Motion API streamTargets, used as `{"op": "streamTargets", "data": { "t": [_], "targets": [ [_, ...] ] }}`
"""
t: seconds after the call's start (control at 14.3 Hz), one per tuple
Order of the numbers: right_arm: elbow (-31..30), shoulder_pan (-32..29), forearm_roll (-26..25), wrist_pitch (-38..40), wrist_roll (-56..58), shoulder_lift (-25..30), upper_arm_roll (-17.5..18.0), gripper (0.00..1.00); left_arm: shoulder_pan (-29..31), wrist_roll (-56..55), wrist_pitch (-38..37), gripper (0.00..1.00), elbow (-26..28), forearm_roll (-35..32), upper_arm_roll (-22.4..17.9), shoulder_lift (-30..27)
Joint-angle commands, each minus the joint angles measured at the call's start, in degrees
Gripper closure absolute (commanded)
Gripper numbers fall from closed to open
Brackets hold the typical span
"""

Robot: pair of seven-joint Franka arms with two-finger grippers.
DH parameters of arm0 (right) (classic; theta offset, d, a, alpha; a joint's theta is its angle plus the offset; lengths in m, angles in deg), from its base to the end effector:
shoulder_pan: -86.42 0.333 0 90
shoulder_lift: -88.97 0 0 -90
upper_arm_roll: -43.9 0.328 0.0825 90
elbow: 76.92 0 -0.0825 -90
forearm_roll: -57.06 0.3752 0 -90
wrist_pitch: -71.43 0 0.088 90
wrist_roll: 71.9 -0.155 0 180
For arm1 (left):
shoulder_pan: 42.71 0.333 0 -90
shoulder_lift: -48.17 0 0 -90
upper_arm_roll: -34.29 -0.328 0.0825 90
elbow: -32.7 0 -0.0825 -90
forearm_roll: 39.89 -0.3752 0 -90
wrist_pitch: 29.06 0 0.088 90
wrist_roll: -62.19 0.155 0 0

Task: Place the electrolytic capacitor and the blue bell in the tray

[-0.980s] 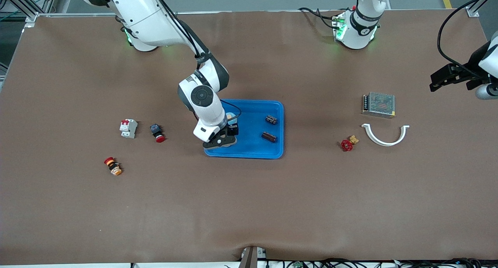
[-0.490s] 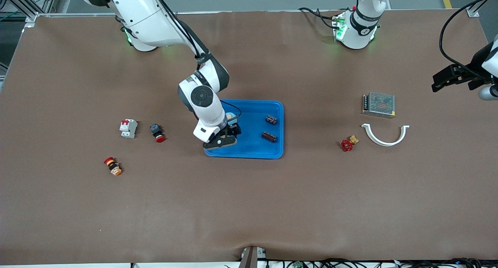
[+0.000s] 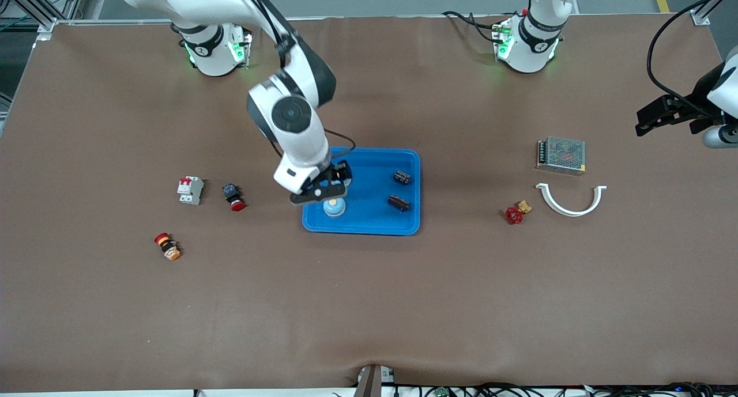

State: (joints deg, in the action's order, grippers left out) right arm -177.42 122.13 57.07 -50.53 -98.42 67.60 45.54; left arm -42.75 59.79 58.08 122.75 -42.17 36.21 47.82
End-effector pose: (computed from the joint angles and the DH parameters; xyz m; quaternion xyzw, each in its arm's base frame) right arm 0.5149 0.3915 0.3256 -0.9956 -0.0933 0.0021 0.0049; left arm 0.5361 -0.0121 0.5873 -0.9995 -0.0044 0.0216 0.0208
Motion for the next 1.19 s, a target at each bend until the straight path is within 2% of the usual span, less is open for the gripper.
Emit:
{"op": "streamTargets", "data": {
  "t": [0.0,0.21,0.42,0.63,0.91,1.12],
  "targets": [
    [-2.25,0.15,-0.71,7.76,-1.33,9.04,-0.41,0.00,0.04,1.09,-0.12,0.00,-0.31,1.04,0.10,-0.36],
    [-1.98,-2.29,-0.71,16.55,-0.64,16.34,-0.67,0.00,-0.04,1.18,0.23,0.00,-0.23,0.96,0.10,-0.27],
    [-0.50,-6.07,-0.71,22.97,3.12,20.92,-0.76,0.00,-0.04,1.18,0.41,0.00,-0.14,0.96,0.72,-0.27],
    [1.71,-11.25,-0.62,26.68,10.42,21.02,-1.29,0.00,-0.04,1.18,0.41,0.00,-0.05,0.96,0.81,-0.36],
    [3.55,-22.49,-0.36,26.95,26.15,20.94,-1.29,0.00,-0.04,1.18,0.41,0.00,0.04,0.87,0.90,-0.36],
    [4.43,-30.05,-0.09,27.48,28.72,20.67,-1.38,0.00,-0.04,1.18,0.49,0.00,-0.05,0.96,0.90,-0.36]
  ]
}}
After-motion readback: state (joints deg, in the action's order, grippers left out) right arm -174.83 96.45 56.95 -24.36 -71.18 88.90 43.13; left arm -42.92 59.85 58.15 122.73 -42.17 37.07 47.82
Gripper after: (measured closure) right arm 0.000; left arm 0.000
